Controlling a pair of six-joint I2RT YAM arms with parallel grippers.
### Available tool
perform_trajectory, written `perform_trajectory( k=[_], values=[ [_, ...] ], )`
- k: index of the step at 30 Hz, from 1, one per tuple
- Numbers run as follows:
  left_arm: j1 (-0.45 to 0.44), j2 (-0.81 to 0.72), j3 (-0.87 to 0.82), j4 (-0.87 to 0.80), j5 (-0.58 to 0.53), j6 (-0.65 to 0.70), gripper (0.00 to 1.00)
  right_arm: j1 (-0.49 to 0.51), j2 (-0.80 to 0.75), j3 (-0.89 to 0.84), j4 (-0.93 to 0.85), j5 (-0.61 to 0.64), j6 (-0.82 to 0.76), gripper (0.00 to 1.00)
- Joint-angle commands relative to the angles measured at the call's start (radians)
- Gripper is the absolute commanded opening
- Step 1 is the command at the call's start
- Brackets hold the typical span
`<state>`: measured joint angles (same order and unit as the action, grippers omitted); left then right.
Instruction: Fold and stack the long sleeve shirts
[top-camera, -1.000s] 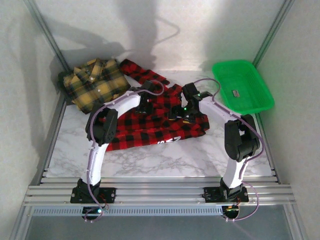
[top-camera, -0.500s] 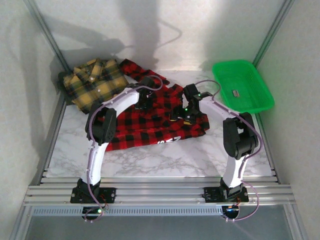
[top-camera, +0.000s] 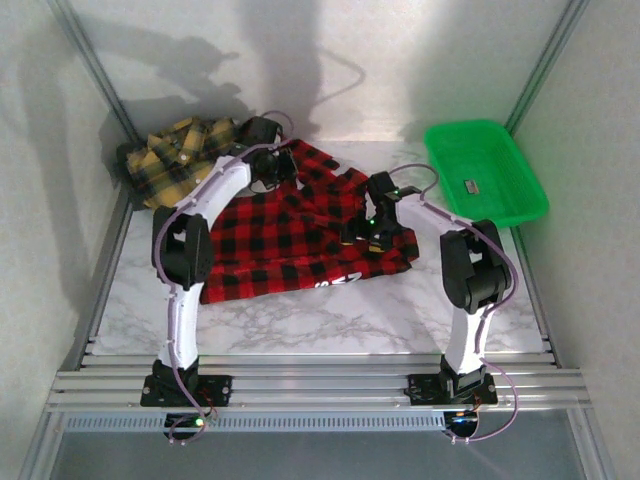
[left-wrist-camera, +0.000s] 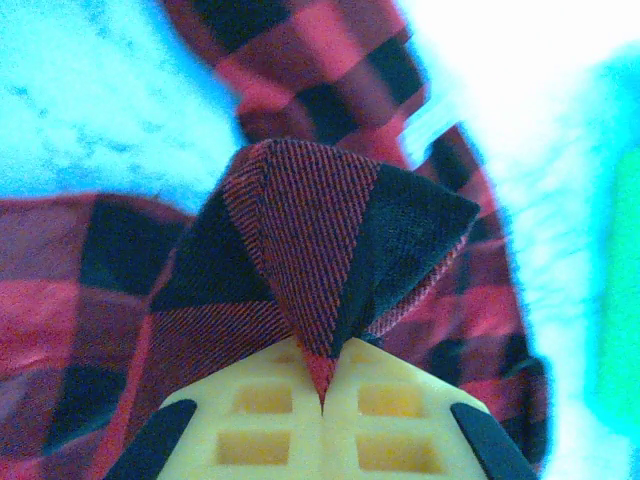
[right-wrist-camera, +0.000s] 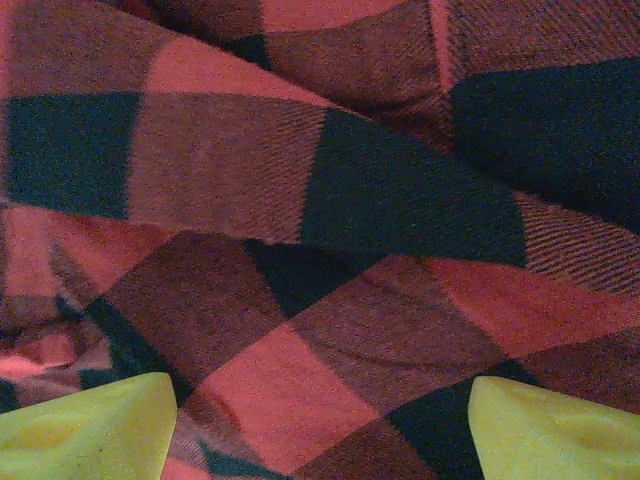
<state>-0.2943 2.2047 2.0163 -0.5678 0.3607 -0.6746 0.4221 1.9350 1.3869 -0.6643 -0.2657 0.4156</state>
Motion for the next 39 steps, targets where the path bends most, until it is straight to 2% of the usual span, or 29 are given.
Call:
perform_trajectory(
  k=[1, 8, 13, 21, 26, 39],
  values=[
    [0.017, -0.02, 0.043, 0.166, 0.126, -0.192, 0.0, -0.006, 0.022, -0.02, 0.011, 0.07, 0.005, 0.76],
    [0.009, 0.084, 0.154, 0.317, 0.191, -0.396, 0.0, -0.005, 0.048, -0.036, 0.021, 0.149, 0.004, 0.74],
    [0.001, 0.189, 0.285, 0.203, 0.177, -0.445, 0.0, -0.005, 0.061, -0.034, 0.023, 0.162, -0.001, 0.74],
    [-0.006, 0.236, 0.299, 0.262, 0.143, -0.541, 0.0, -0.006, 0.062, -0.035, 0.028, 0.168, -0.019, 0.73],
    [-0.022, 0.305, 0.4, 0.256, 0.139, -0.576, 0.01, -0.007, 0.064, -0.034, 0.023, 0.171, -0.027, 0.73],
    [-0.069, 0.411, 0.435, 0.526, 0.112, -0.808, 0.03, -0.012, 0.05, -0.056, 0.03, 0.174, -0.029, 0.73]
  ],
)
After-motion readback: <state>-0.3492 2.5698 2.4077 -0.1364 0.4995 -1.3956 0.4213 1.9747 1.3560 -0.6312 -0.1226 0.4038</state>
